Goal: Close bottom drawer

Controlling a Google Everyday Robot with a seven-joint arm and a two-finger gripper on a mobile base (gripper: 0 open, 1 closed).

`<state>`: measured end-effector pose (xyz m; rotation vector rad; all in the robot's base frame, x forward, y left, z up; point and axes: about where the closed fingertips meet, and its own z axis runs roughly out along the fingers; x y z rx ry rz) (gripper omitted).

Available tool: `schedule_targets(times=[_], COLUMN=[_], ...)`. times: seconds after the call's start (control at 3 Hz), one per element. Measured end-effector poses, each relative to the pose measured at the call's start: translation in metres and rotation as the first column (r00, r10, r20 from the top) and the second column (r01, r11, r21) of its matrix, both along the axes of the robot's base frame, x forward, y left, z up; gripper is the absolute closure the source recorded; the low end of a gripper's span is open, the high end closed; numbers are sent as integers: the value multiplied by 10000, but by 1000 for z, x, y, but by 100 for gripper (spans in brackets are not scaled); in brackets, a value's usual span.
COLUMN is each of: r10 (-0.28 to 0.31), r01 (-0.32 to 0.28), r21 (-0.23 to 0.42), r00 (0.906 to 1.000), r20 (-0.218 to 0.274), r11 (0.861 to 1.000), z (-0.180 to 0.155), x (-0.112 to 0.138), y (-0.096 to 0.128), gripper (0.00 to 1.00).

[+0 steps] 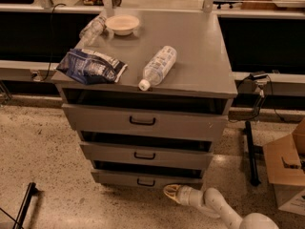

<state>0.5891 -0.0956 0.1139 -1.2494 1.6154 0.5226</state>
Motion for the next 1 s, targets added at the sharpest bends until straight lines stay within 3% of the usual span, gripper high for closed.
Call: schedule_targets(times=[0.67,1.0], r10=[-991,-1004], r01=[992,1005], r21=[87,78], r00=[9950,9949], r20=[-113,-115], r11=[9950,9949], z=[8,8], x=[24,24], y=[-4,-4], gripper=[100,100])
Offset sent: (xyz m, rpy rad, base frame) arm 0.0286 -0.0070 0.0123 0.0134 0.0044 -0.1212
